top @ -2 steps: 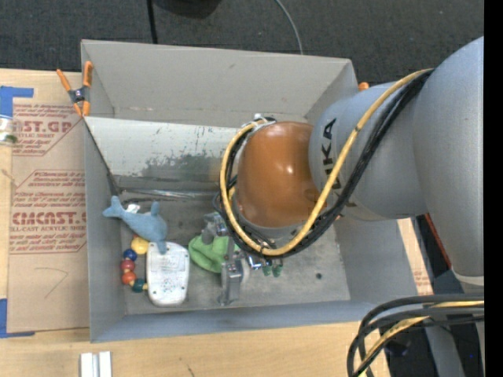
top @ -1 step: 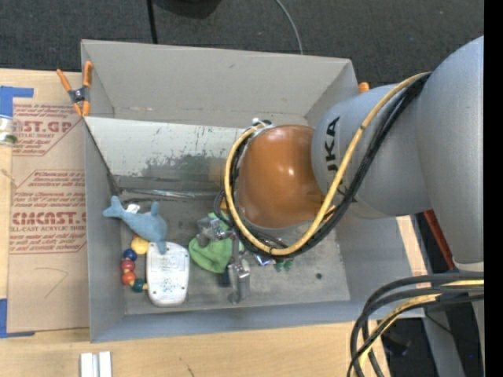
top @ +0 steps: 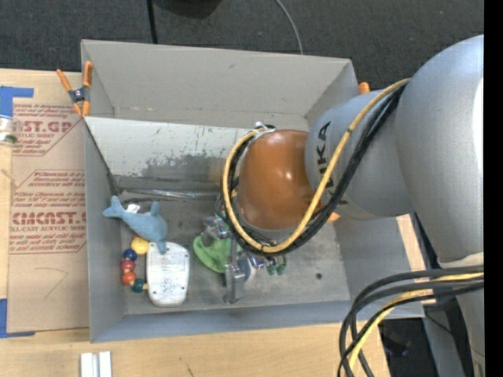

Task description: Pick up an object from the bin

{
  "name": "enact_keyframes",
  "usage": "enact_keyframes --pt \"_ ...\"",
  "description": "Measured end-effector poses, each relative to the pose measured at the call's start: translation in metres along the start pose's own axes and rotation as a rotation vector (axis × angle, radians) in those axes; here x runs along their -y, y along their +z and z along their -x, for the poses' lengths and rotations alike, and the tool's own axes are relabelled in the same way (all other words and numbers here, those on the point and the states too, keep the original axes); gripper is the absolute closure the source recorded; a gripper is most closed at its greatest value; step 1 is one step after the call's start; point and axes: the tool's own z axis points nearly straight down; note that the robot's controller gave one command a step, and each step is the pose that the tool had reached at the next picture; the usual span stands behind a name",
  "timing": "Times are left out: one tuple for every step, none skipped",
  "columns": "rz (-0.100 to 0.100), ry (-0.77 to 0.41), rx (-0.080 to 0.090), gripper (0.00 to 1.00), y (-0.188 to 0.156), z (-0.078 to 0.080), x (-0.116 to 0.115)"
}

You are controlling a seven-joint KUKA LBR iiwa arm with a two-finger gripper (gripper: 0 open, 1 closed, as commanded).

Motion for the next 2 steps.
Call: enact_keyframes --pt "0.001 0.222 0.0 0.0 0.011 0.013 0.005" --pt "0.0 0.058 0.0 0.0 0.021 0.045 0.013"
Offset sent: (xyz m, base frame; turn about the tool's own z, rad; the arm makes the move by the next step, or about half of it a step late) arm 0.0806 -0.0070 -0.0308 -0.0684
